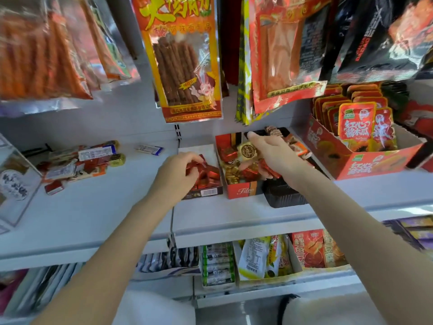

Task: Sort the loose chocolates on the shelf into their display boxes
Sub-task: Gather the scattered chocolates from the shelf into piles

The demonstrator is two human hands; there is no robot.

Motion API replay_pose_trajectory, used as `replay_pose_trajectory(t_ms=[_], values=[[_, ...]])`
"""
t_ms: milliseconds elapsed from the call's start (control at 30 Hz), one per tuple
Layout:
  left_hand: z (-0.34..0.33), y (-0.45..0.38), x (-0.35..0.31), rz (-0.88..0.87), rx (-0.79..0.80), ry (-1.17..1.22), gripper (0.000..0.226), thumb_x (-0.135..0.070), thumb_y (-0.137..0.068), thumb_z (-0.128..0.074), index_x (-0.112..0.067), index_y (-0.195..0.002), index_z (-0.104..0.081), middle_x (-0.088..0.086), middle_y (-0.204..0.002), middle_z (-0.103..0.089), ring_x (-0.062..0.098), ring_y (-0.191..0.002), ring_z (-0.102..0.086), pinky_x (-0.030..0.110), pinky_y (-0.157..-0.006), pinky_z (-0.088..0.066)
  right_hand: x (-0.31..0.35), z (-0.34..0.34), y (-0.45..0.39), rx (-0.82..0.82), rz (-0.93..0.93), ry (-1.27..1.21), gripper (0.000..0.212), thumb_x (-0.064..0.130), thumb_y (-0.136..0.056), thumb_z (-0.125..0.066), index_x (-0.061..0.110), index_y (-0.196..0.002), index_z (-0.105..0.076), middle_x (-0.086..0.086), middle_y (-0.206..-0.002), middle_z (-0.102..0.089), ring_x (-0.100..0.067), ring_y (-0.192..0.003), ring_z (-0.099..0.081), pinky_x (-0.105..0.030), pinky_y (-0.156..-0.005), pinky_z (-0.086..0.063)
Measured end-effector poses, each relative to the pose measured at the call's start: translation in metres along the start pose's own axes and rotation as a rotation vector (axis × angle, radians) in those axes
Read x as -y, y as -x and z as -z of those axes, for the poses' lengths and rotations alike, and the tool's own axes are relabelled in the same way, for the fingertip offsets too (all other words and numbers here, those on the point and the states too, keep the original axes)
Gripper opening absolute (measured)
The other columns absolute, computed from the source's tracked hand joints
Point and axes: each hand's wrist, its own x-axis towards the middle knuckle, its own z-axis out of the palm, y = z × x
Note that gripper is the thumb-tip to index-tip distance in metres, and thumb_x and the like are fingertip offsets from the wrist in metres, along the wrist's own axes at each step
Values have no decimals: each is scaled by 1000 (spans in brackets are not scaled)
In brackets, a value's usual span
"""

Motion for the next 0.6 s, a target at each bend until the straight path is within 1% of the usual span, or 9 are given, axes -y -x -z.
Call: replay_pose_trajectory(t_ms=[67,133,200,267,333,400,467,500,600], values=[[4,7,18,81,46,21,27,-10,-89,-50,-16,-114,-60,4,-126,-56,19,-118,-49,24,-95,-34,-2,-14,-8,-93,143,351,44,44,-92,-45,1,-87,-55,-4,-66,-63,-11,-47,-50,-24,-47,-37],[5,12,29,103,93,12,27,-12,-90,-50,-16,-114,-59,6,-125,-55,22,-117,-49,27,-94,-36,-7,-23,-17,-157,236,691,35,45,-85,-55,12,-97,-56,1,-82,-62,-18,-74,-58,-32,-65,-48],[4,16,37,69,111,-33,26,-12,-89,-51,-16,-113,-60,7,-121,-57,23,-115,-50,31,-94,-38,-12,-28,-24,-93,238,851,36,41,-83,-60,16,-108,-57,-3,-103,-66,-24,-94,-61,-37,-78,-52],[2,19,42,43,115,-78,27,-12,-89,-52,-15,-114,-60,6,-120,-57,24,-115,-48,34,-97,-40,-9,-29,-27,-106,253,840,36,39,-83,-60,15,-111,-59,-4,-109,-65,-25,-101,-60,-32,-80,-48],[1,17,42,27,96,-115,28,-12,-89,-50,-15,-116,-59,6,-122,-57,25,-114,-47,38,-98,-41,0,-28,-29,-215,268,701,34,37,-87,-56,8,-105,-62,-9,-100,-66,-26,-93,-60,-30,-73,-43],[1,12,38,4,79,-150,29,-13,-89,-48,-15,-117,-58,6,-125,-55,26,-114,-46,41,-98,-40,9,-26,-29,-233,172,412,31,31,-92,-46,4,-96,-61,-12,-87,-63,-29,-82,-56,-32,-66,-41],[1,9,33,-20,83,-171,30,-14,-90,-47,-15,-118,-57,6,-125,-54,26,-113,-46,41,-98,-39,16,-30,-24,-112,14,111,26,27,-87,-43,8,-97,-59,-6,-88,-55,-22,-81,-51,-29,-66,-39],[1,8,31,-27,86,-173,30,-14,-90,-47,-14,-118,-57,6,-124,-54,26,-112,-47,41,-97,-40,16,-33,-22,-51,-9,80,27,24,-85,-44,8,-102,-58,-5,-92,-53,-19,-84,-51,-28,-69,-41],[0,8,28,-37,86,-171,29,-15,-90,-47,-14,-117,-57,7,-121,-55,26,-108,-47,39,-95,-40,7,-39,-20,58,130,380,26,5,-87,-46,10,-111,-54,-7,-109,-51,-17,-98,-48,-22,-73,-41]])
